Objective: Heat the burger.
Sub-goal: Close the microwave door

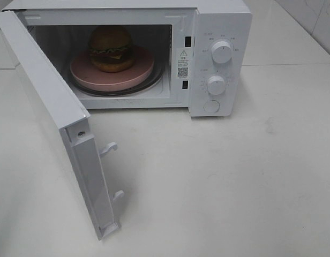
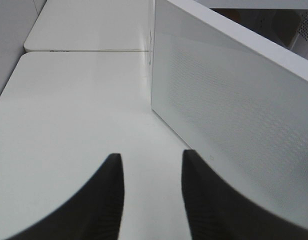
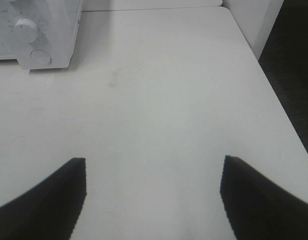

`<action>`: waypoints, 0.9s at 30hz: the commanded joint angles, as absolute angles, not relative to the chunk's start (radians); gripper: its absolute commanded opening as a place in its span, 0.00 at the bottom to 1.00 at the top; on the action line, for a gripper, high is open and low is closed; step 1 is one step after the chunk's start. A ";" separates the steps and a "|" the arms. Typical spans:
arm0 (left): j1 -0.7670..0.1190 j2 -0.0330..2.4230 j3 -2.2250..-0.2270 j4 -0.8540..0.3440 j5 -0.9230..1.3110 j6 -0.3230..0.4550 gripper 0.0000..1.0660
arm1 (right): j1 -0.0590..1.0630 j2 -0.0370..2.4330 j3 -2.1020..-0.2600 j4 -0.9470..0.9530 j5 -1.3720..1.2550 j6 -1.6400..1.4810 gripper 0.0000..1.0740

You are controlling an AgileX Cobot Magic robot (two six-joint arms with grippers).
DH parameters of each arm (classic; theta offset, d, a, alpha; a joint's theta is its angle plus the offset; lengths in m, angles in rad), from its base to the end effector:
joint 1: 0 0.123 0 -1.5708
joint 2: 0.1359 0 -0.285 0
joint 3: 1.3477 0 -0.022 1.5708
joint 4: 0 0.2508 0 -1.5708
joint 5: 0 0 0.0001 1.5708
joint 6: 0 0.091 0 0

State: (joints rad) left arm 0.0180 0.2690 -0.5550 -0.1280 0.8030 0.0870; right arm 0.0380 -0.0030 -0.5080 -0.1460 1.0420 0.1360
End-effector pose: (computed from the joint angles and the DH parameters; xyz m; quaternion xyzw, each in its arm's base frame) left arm 0.0462 -0.0075 0.3097 0.0164 0.8398 -0.0344 0.5415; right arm -0.0055 -0.0117 0.2817 0.0438 0.8420 -0.0263 0.5370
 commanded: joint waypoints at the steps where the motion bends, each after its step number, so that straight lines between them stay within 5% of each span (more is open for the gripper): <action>1: 0.019 0.324 -0.552 -0.123 0.723 0.080 0.09 | 0.031 -0.034 -0.505 -0.145 1.037 0.129 0.70; 2: 0.019 0.356 -0.531 -0.123 0.667 0.081 0.00 | 0.031 -0.034 -0.505 -0.145 1.037 0.129 0.70; 20: 0.019 0.637 -0.215 -0.121 -0.207 0.100 0.00 | 0.031 -0.034 -0.505 -0.143 1.037 0.117 0.70; 27: 0.001 0.792 -0.198 -0.074 -0.377 0.065 0.00 | 0.031 -0.034 -0.505 -0.143 1.037 0.114 0.70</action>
